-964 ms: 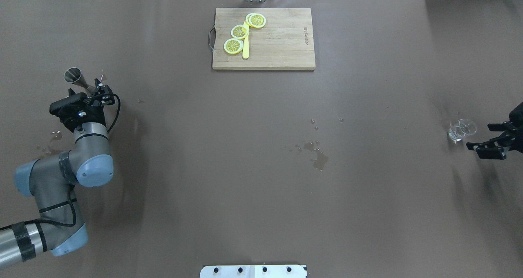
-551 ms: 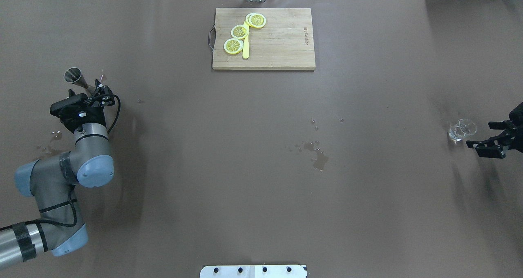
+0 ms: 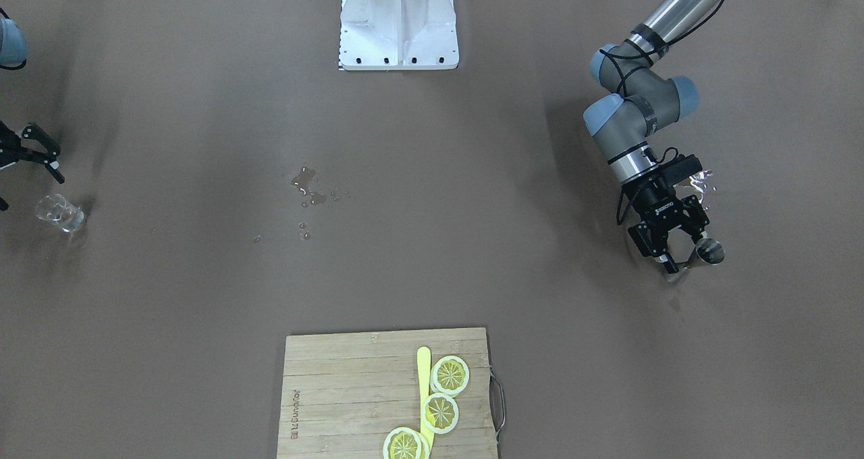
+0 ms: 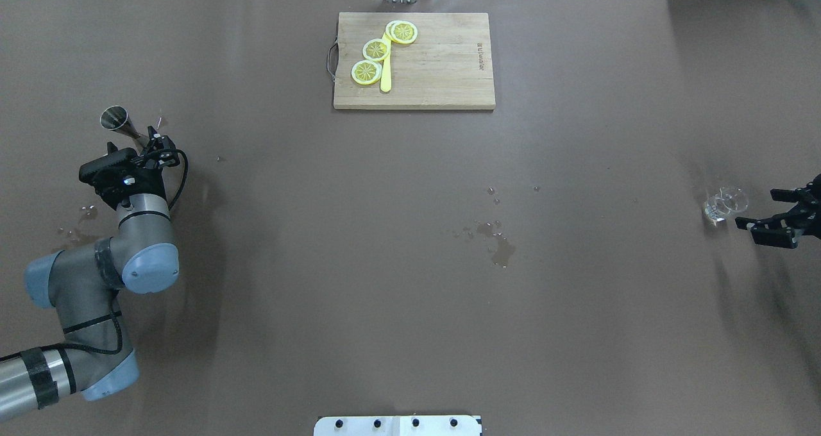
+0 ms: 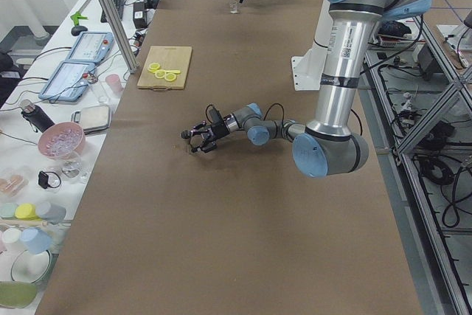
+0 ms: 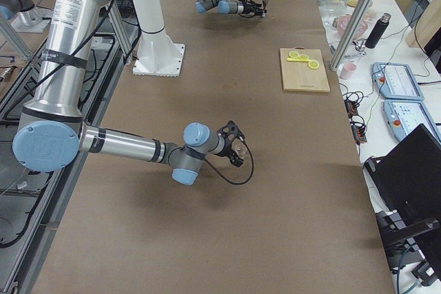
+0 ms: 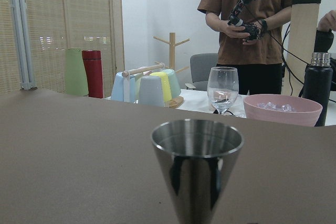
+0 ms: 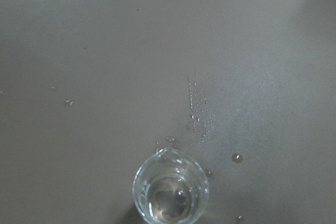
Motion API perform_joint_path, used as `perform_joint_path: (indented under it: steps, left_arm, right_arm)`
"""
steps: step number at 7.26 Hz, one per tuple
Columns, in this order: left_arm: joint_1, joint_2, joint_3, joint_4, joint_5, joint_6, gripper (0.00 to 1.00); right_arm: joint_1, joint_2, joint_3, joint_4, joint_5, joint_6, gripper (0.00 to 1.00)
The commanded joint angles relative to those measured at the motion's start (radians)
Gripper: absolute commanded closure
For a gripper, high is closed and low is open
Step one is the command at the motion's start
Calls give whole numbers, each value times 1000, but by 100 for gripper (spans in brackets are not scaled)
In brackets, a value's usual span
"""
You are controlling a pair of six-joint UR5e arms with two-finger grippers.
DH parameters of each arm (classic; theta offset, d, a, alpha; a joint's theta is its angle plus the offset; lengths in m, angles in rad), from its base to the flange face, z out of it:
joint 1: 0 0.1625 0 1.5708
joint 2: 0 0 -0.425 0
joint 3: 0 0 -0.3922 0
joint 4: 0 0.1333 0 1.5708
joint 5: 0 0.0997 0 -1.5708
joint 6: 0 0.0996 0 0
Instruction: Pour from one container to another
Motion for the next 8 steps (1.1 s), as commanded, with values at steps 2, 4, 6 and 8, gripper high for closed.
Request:
perform_joint_path:
  steps: [2,4,6,8]
  left_arm:
    - [-23,-2,7,2,-7,-5,19]
    - [-32,-8,7,2,-9,-5,20]
    - [-32,-33,35,8,-6,-32,22]
    - [-32,-44,41,16,-6,-36,42]
  right_arm:
    - [1,0,-2,2,-5,3,0]
    - [0,0,-2,2,-37,3,0]
    - [0,0,0,2,-37,6,0]
    - [-23,16,6,4,-33,41,0]
